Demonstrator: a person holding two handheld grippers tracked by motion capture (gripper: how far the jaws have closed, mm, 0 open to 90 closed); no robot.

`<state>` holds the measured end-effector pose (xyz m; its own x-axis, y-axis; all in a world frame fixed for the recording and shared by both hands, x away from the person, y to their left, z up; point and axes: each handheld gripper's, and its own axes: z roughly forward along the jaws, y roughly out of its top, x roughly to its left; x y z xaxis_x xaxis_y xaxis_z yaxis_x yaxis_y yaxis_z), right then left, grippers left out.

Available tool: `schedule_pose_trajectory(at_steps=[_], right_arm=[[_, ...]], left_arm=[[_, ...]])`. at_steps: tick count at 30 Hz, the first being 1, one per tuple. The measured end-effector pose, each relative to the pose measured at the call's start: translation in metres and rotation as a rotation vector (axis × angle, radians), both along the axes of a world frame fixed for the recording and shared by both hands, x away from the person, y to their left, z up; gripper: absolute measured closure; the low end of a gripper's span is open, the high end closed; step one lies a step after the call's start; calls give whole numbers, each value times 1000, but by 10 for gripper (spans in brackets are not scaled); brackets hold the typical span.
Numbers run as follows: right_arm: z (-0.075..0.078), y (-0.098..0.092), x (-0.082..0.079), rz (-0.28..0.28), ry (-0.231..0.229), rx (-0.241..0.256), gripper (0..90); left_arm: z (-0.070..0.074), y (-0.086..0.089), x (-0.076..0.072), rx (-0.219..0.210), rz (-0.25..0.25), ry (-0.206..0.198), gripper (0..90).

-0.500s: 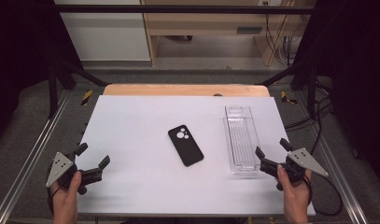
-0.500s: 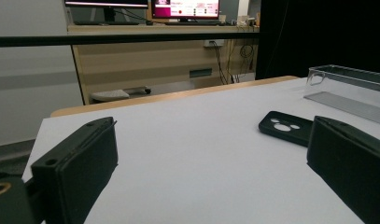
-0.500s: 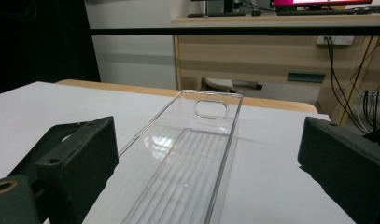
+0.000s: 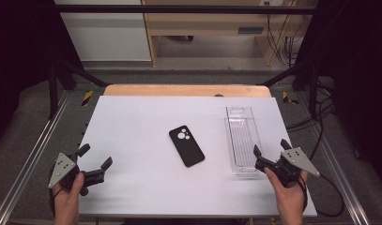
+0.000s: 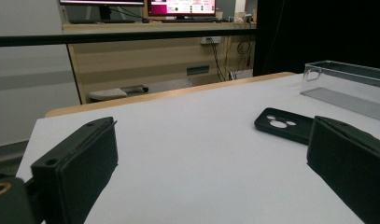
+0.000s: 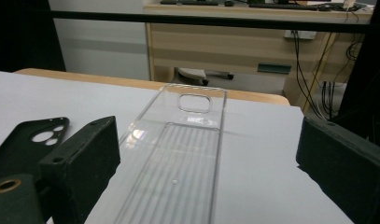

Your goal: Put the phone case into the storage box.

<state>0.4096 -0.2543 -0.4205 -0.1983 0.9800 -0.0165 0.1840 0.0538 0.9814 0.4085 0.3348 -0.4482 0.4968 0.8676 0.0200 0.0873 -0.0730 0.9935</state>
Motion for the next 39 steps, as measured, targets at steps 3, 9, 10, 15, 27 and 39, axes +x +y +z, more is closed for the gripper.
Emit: schedule_pose_trajectory(at_steps=[3,9,10,15,27,39], right_arm=[[4,9,-2,11,4,-14,75],[26,47,1,88,42,-10,101],[26,47,1,88,42,-10,101],[35,95,21,152,110,-52,112],[-4,196,61,391,413,-201,591],[-46,203,77,414,617,-294,900]], left_arm=[[-1,-2,0,10,-7,3,20],[-2,1,-1,31,-6,9,20],[-3,2,0,30,-4,12,20],[-1,0,3,-1,-6,17,20],[-3,-2,4,22,-8,24,21],[-3,-4,5,24,-15,29,23]])
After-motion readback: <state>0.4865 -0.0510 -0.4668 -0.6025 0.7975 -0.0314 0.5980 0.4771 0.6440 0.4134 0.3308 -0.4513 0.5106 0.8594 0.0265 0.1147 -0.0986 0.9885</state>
